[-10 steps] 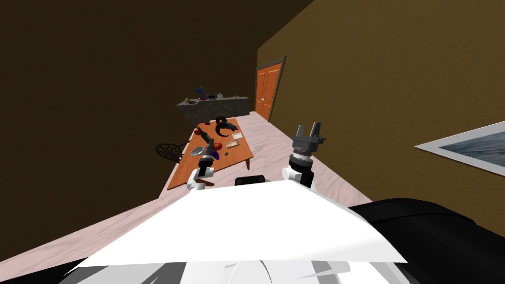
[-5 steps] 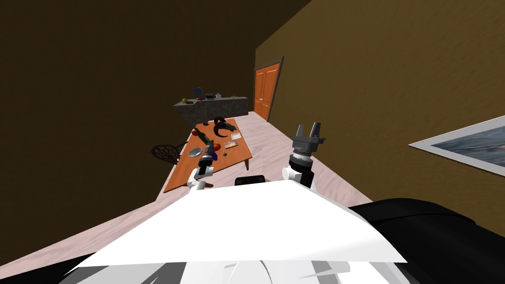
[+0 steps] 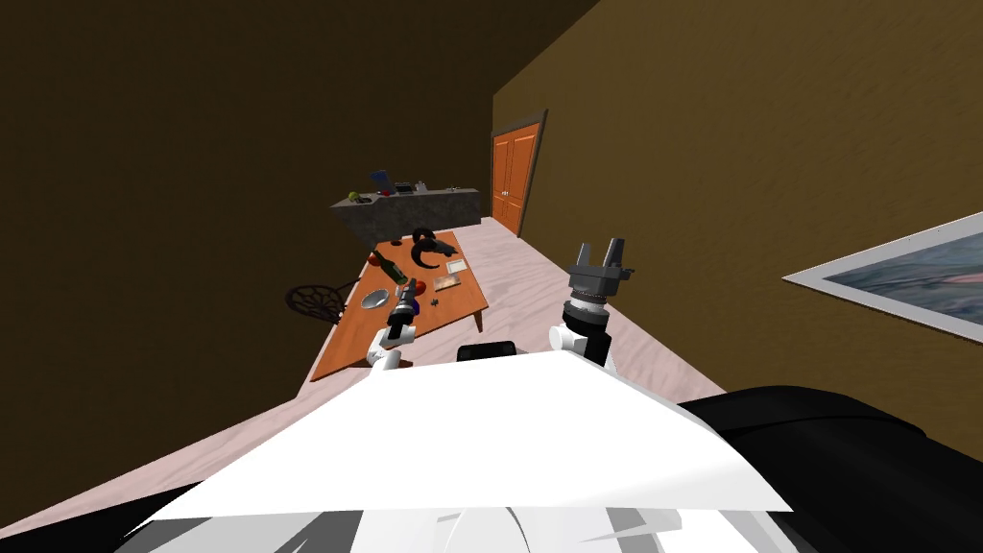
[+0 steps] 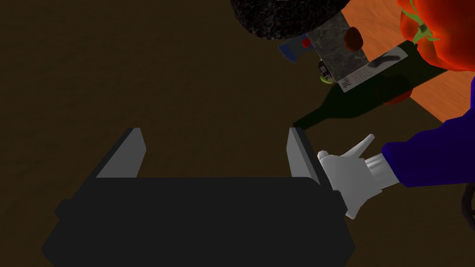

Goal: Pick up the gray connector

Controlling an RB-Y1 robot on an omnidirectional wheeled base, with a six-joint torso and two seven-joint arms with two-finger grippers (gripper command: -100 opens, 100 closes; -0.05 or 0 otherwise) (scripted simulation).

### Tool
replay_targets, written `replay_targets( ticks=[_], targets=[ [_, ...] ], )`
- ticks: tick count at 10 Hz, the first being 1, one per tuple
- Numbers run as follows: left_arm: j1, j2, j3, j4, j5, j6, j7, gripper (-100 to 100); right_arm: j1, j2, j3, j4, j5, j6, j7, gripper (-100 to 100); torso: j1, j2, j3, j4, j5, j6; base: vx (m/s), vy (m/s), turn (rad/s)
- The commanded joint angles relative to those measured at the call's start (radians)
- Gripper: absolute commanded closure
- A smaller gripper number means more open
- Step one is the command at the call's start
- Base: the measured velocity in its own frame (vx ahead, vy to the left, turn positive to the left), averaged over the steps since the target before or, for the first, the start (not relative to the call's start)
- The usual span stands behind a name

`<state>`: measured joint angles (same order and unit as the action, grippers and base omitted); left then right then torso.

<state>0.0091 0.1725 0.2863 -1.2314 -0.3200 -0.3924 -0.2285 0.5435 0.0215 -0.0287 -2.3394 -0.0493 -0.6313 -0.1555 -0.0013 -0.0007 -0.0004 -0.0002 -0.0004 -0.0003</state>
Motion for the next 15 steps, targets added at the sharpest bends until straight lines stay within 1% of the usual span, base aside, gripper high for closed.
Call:
replay_targets(
  ticks=[1, 2, 3, 4, 5, 6, 7, 8, 9, 11, 13, 14, 15],
  targets=[
    [-0.018, 0.006, 0.021, 0.05, -0.008, 0.025, -0.006, -100, 0.0, 0.0, 0.0, 0.0, 0.0, 0.0, 0.0, 0, 0.0, 0.0, 0.0, 0.0, 0.0, 0.0, 0.018, -0.027, -0.063],
    [-0.018, 0.006, 0.021, 0.055, -0.008, 0.025, -0.006, -100, 0.0, 0.0, 0.0, 0.0, 0.0, 0.0, 0.0, 0, 0.0, 0.0, 0.0, 0.0, 0.0, 0.0, 0.011, -0.023, -0.03],
    [-0.038, 0.009, 0.042, 0.084, -0.014, 0.041, -0.014, -100, 0.0, 0.0, 0.0, 0.0, 0.0, 0.0, 0.0, 0, 0.0, 0.0, 0.0, 0.0, 0.0, 0.0, 0.011, -0.031, -0.07],
    [-0.038, 0.009, 0.042, 0.108, -0.014, 0.041, -0.014, -100, 0.0, 0.0, 0.0, 0.0, 0.0, 0.0, 0.0, 0, -0.001, 0.0, 0.0, 0.0, 0.0, 0.0, 0.011, -0.025, -0.036],
    [-0.058, 0.012, 0.063, 0.142, -0.02, 0.058, -0.023, -100, 0.0, 0.0, 0.0, 0.0, 0.0, 0.0, 0.0, 0, 0.0, 0.0, 0.0, 0.0, 0.0, 0.0, 0.016, -0.035, -0.074],
    [-0.058, 0.012, 0.063, 0.161, -0.02, 0.058, -0.023, -100, 0.0, 0.0, 0.0, 0.0, 0.0, 0.0, 0.0, 0, -0.001, 0.0, 0.0, 0.0, 0.0, 0.0, 0.016, -0.028, -0.03],
    [-0.077, 0.015, 0.083, 0.195, -0.025, 0.074, -0.03, -100, 0.0, 0.0, 0.0, 0.0, 0.0, 0.0, 0.0, 0, 0.0, 0.0, 0.0, 0.0, 0.0, 0.0, 0.018, -0.031, -0.069],
    [-0.077, 0.015, 0.083, 0.213, -0.025, 0.074, -0.03, -100, 0.0, 0.0, 0.0, 0.0, 0.0, 0.0, 0.0, 0, -0.001, 0.0, 0.0, 0.0, 0.0, 0.0, 0.016, -0.025, -0.036],
    [-0.094, 0.019, 0.103, 0.242, -0.03, 0.09, -0.038, -100, 0.0, 0.0, 0.0, 0.0, 0.0, 0.0, 0.0, 0, 0.0, 0.0, 0.0, 0.0, 0.0, 0.0, 0.015, -0.029, -0.061],
    [-0.094, 0.019, 0.103, 0.264, -0.03, 0.09, -0.038, -100, 0.0, 0.0, 0.0, 0.0, 0.0, 0.0, 0.0, 0, 0.0, 0.0, 0.0, 0.0, 0.0, 0.0, 0.01, -0.015, -0.016],
    [-0.127, 0.026, 0.142, 0.346, -0.039, 0.119, -0.052, -100, 0.0, 0.0, 0.0, 0.0, 0.0, 0.0, 0.0, 0, 0.0, 0.0, 0.0, 0.0, 0.0, 0.0, 0.018, -0.026, -0.092],
    [-0.127, 0.026, 0.142, 0.352, -0.039, 0.119, -0.052, -100, 0.0, 0.0, 0.0, 0.0, 0.0, 0.0, 0.0, 0, -0.001, 0.0, 0.0, 0.0, 0.0, 0.0, 0.02, -0.025, -0.023],
    [-0.141, 0.03, 0.159, 0.385, -0.043, 0.133, -0.059, -100, 0.0, 0.0, 0.0, 0.0, 0.0, 0.0, 0.0, 0, 0.0, 0.0, 0.0, 0.0, 0.0, 0.0, 0.016, -0.023, -0.046]
  ],
)
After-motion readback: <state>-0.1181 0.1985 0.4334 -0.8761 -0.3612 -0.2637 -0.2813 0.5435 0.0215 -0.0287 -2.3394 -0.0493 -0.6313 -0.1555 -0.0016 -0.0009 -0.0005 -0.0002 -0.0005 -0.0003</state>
